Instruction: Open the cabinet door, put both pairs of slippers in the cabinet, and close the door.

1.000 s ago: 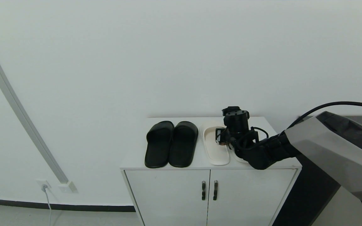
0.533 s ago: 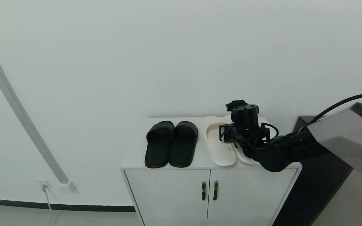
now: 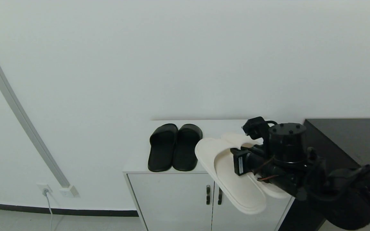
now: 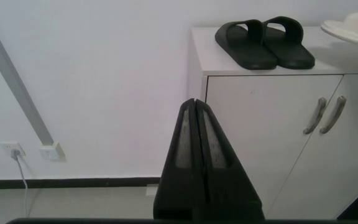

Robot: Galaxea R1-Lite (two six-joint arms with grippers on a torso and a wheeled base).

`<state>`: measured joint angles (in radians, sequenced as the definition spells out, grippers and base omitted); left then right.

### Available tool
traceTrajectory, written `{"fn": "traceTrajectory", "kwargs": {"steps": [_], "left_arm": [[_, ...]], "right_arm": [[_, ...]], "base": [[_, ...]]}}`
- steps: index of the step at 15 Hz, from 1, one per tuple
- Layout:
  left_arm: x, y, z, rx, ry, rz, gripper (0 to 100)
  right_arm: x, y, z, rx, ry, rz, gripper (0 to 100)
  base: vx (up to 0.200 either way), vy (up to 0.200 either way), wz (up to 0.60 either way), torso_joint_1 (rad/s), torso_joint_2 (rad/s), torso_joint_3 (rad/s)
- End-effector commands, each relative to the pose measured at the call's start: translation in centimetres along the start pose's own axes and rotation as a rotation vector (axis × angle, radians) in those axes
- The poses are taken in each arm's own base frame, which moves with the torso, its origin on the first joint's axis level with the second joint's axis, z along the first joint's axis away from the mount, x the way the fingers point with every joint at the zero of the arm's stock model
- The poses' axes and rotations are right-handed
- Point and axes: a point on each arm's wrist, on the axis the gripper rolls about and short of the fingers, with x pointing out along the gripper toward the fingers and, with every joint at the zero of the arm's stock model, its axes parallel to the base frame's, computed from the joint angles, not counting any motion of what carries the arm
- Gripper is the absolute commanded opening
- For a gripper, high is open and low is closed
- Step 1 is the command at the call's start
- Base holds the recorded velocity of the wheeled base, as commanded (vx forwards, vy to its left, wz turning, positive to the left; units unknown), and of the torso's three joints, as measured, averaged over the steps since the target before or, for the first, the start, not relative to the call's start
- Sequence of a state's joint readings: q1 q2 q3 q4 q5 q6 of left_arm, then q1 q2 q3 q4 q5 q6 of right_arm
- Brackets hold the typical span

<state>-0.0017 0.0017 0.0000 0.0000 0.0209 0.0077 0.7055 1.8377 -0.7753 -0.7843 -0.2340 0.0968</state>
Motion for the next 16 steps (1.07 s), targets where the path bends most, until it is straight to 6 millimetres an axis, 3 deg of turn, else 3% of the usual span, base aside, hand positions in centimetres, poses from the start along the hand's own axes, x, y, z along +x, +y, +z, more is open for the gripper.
{"fn": "traceTrajectory", "kwargs": {"steps": [1, 5, 10, 16], "left_arm": [[0.0, 0.0, 0.0, 0.0, 0.0, 0.001, 0], [0.0, 0.0, 0.0, -0.003, 0.0, 0.001, 0], [0.0, 0.0, 0.0, -0.003, 0.0, 0.001, 0], [0.0, 0.0, 0.0, -0.003, 0.0, 0.001, 0]], "right_arm": [[-4.8, -0.2, 0.7, -0.023, -0.037, 0.123, 0], [-8.3, -0.1, -0.7, -0.046, -0.004, 0.252, 0], [-8.3, -0.1, -0.9, -0.06, 0.0, 0.257, 0], [-8.5, -0.2, -1.7, -0.067, 0.026, 0.252, 0]], "base": [[0.0, 0.0, 0.0, 0.0, 0.0, 0.0], [0.0, 0.0, 0.0, 0.0, 0.0, 0.0], [0.0, 0.0, 0.0, 0.0, 0.0, 0.0], [-0.2, 0.0, 0.0, 0.0, 0.0, 0.002]]}}
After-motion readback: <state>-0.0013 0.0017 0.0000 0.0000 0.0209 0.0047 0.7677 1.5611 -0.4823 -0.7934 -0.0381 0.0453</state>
